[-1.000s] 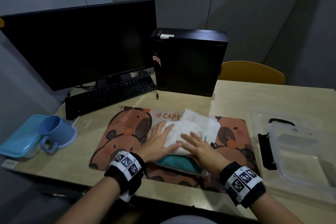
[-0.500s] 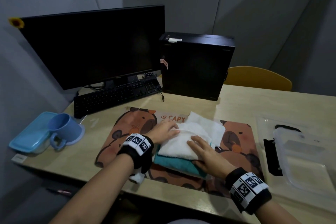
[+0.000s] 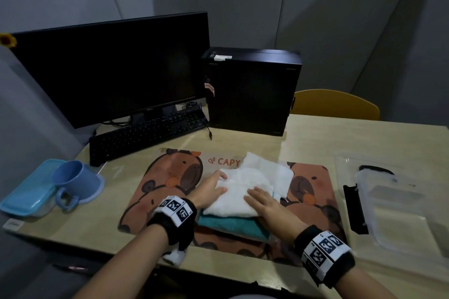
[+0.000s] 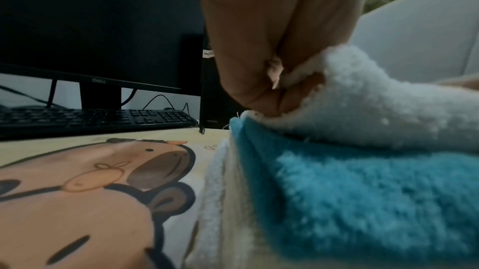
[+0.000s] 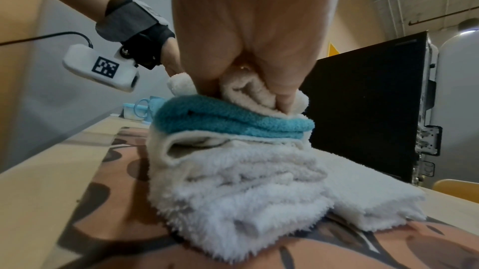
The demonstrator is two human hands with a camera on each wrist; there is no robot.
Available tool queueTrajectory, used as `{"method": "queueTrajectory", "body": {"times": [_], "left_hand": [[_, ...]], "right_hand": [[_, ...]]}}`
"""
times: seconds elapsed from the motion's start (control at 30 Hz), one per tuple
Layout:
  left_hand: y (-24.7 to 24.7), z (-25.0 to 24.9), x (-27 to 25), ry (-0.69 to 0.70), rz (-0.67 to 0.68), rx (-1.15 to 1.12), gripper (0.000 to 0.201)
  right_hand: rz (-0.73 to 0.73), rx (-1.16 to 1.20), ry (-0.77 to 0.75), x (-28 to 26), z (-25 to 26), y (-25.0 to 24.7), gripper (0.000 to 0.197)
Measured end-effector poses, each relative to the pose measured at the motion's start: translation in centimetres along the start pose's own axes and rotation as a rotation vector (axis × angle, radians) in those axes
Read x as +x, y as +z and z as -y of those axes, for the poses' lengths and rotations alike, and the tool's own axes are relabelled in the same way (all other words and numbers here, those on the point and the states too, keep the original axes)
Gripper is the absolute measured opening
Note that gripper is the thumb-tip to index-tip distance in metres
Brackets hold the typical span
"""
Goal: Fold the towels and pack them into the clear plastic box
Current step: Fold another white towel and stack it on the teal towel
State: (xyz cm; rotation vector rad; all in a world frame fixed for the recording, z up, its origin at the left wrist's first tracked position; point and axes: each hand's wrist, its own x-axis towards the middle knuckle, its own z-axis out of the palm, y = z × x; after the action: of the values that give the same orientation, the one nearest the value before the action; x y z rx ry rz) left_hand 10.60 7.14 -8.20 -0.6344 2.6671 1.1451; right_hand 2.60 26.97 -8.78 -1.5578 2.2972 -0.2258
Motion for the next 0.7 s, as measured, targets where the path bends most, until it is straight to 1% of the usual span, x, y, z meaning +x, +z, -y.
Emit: {"method": "queueTrajectory", "body": {"times": [0.07, 0.13, 0.2, 0.23, 0.27, 0.3, 0.33, 0.37, 0.4, 0.43, 0.47, 0.5, 0.53, 0.57, 0.6, 0.63, 0.7], "left_hand": [[-0.5, -0.2, -0.4, 0.038, -0.006, 0.023, 0.029], [-1.5, -0.3, -1.3, 0.111, -0.005, 0.05, 0.021], [-2.3, -0.3, -2.7, 0.17, 0.06, -0.021, 0.006], [-2.6, -0.2, -3.5, 0.185, 0.122, -0.106, 0.005], [-2.7, 0.1, -4.0, 0.189, 0.189, -0.189, 0.018], [-2.7, 0.3, -4.4, 0.201, 0.248, -0.238, 0.037], [-2.5, 0.7, -4.6, 0.193, 0.287, -0.273, 0.056], [-2.3, 0.9, -4.6, 0.176, 0.293, -0.315, 0.074], [-2.1, 1.0, -4.6, 0.155, 0.266, -0.373, 0.091], [-1.9, 1.1, -4.5, 0.11, 0.227, -0.448, 0.106], [-1.7, 1.1, -4.4, 0.065, 0.181, -0.562, 0.114], [-1.5, 0.9, -4.5, 0.051, 0.14, -0.676, 0.115], [-1.3, 1.0, -4.1, 0.055, 0.109, -0.762, 0.111], [-1.0, 0.9, -3.8, 0.064, 0.081, -0.801, 0.104], [-0.7, 0.9, -3.3, 0.064, 0.043, -0.778, 0.095], [-0.3, 0.8, -2.7, 0.042, -0.018, -0.693, 0.082], [0.5, 1.0, -1.6, -0.016, -0.179, -0.52, 0.046]], "right_hand": [[-0.009, 0.039, -0.007, -0.3, 0.3, -0.9, 0.048], [-0.07, 0.076, -0.09, -0.9, 0.4, -1.9, 0.046], [-0.118, 0.099, -0.169, -1.9, 0.6, -3.0, 0.043], [-0.117, 0.132, -0.197, -2.3, 0.8, -3.5, 0.04], [-0.09, 0.193, -0.222, -2.7, 0.8, -3.8, 0.037], [-0.032, 0.268, -0.23, -2.8, 0.7, -3.9, 0.033], [0.039, 0.329, -0.217, -2.7, 0.8, -4.0, 0.03], [0.083, 0.381, -0.187, -2.5, 0.7, -4.0, 0.026], [0.08, 0.452, -0.133, -2.0, 0.6, -4.0, 0.022], [0.034, 0.54, -0.052, -1.5, 0.3, -4.0, 0.02], [-0.044, 0.632, 0.043, -0.9, 0.1, -4.0, 0.019], [-0.137, 0.707, 0.131, -0.2, -0.1, -4.1, 0.019], [-0.231, 0.757, 0.204, 0.7, -0.4, -4.2, 0.018], [-0.309, 0.784, 0.266, 1.7, -0.5, -4.3, 0.017], [-0.358, 0.798, 0.328, 2.7, -0.7, -4.4, 0.021], [-0.371, 0.809, 0.39, 3.6, -1.0, -4.4, 0.028], [-0.307, 0.798, 0.506, 5.0, -1.4, -4.4, 0.045]]}}
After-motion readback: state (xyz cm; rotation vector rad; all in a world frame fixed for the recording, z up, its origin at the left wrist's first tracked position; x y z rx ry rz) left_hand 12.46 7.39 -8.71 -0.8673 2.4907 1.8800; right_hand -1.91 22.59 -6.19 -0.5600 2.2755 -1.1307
